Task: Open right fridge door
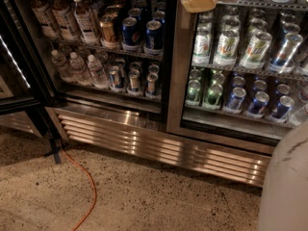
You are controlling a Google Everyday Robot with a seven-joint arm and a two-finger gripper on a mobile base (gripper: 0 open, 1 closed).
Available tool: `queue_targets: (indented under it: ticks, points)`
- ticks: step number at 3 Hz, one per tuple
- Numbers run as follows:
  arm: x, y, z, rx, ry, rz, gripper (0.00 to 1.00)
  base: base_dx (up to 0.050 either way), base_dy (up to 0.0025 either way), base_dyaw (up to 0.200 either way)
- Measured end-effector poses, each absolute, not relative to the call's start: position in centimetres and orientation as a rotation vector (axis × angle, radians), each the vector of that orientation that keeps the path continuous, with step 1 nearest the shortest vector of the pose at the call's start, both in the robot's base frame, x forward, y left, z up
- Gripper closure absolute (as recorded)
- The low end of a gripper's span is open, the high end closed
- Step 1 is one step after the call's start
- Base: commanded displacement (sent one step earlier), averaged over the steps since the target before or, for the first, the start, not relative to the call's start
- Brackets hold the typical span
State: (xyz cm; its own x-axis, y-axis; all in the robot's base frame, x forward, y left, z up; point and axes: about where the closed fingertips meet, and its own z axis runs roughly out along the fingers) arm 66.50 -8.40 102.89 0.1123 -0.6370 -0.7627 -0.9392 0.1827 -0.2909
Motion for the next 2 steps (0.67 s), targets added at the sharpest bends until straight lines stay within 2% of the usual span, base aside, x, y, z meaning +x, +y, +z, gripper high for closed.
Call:
queue_targets:
  ticks: [2]
  points:
    - [67.08, -9.39, 103.66, -1.504, 1.618, 0.433, 1.0, 0.0, 0.0, 0.0]
